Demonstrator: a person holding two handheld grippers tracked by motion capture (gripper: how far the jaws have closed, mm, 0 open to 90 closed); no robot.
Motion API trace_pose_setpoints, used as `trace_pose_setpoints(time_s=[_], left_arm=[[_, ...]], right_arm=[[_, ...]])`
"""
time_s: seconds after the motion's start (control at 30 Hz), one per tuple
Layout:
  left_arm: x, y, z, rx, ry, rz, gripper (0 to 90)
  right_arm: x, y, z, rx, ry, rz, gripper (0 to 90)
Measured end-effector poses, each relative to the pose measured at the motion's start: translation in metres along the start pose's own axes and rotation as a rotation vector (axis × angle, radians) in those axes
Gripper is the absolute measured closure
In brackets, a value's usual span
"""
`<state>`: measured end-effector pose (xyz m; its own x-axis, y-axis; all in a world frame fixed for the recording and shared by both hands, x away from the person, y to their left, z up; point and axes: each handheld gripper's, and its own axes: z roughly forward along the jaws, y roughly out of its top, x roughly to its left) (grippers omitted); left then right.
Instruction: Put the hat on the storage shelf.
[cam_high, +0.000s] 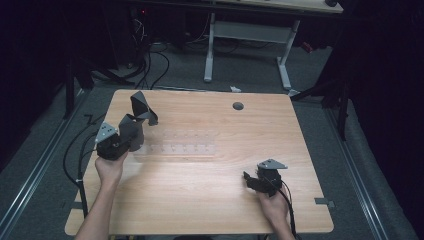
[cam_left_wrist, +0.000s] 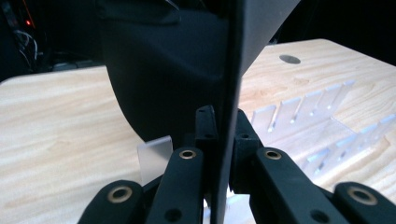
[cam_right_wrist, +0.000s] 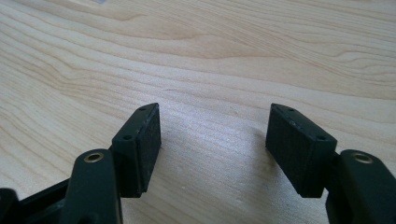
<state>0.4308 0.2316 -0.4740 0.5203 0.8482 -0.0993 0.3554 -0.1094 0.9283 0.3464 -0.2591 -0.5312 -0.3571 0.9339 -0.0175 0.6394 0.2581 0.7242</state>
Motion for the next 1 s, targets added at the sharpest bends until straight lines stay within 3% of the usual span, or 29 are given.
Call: trace_pose_setpoints(time_s=[0.23,0.4,0.6,0.8,1.0], left_arm=[[0.0,-0.008,-0.006,0.025,-0.009,-0.033,85.1],[-0.002,-0.008,-0.006,0.059,-0.007,-0.031,83.8],[0.002,-0.009,-0.007,0.1,-0.027,-0.066,68.2],[0.006,-0.009,-0.012,0.121,0.004,-0.103,47.4],[0.006,-0.022,-0.024,0.145,0.031,-0.153,35.0]], right_arm=[[0.0,0.0,0.0,0.0,0.0,-0.001,35.9],[0.0,0.0,0.0,0.0,0.0,-0.001,36.0],[0.0,0.0,0.0,0.0,0.0,-0.002,35.9],[0.0,0.0,0.0,0.0,0.0,-0.001,35.9],[0.0,0.0,0.0,0.0,0.0,-0.001,35.9]])
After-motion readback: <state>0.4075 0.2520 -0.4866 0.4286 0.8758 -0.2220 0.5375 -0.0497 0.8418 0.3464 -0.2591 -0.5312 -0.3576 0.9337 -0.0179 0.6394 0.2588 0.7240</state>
